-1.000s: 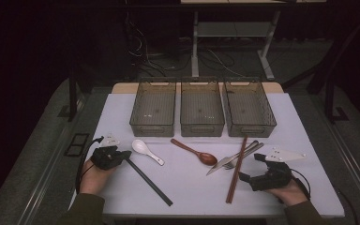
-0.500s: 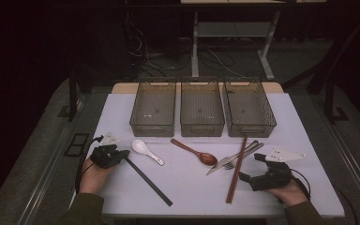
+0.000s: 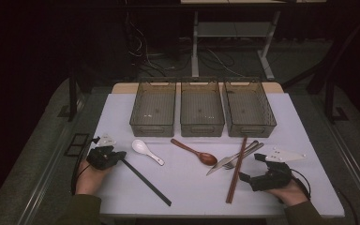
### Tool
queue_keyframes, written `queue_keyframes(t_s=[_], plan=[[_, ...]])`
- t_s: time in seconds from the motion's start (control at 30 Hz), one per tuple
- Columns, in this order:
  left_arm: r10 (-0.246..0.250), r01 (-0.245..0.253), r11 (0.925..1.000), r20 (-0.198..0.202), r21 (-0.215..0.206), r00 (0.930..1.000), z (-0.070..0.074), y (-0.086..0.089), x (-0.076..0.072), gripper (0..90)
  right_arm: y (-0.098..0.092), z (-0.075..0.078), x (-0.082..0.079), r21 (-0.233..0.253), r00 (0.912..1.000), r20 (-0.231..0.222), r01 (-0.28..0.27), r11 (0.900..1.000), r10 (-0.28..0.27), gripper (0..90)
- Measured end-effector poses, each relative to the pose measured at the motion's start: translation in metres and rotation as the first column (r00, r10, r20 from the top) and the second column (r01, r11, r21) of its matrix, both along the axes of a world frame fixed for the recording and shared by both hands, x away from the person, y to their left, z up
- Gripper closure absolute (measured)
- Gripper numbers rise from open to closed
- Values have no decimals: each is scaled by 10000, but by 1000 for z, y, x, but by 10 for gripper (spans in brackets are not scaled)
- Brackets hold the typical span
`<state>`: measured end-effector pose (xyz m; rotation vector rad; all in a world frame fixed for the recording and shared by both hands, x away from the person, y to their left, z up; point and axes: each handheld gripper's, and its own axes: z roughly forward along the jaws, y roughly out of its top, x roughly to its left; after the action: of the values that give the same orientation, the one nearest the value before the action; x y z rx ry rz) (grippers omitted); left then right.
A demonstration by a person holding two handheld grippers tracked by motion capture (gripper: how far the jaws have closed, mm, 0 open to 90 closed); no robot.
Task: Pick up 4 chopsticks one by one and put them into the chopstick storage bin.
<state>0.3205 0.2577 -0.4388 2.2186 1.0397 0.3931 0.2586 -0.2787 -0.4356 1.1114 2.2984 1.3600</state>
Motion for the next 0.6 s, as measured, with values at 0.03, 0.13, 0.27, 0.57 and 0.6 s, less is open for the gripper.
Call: queue_keyframes(t_s=[0.03, 0.13, 0.27, 0.57, 0.6], plan=[[-6, 6, 10000, -22, -4, 10000, 0, 1, -1, 890, 0, 0, 0, 5, 10000, -4, -3, 10000, 3, 7], [-19, 19, 10000, -35, 23, 10000, 0, 2, -1, 890, 0, 0, 0, -3, 10000, -2, -5, 10000, 5, 7], [38, -37, 10000, -86, 67, 10000, 1, 3, -3, 890, 0, 0, 0, -18, 10000, 8, 1, 10000, -1, 7], [157, -153, 9995, -157, 269, 9998, 3, 10, -8, 890, 0, 0, -1, -28, 10000, 55, 18, 10000, -18, 7], [161, -156, 9994, -183, 304, 9997, 3, 11, -9, 890, 0, 0, -1, -29, 10000, 73, 33, 10000, -33, 7]])
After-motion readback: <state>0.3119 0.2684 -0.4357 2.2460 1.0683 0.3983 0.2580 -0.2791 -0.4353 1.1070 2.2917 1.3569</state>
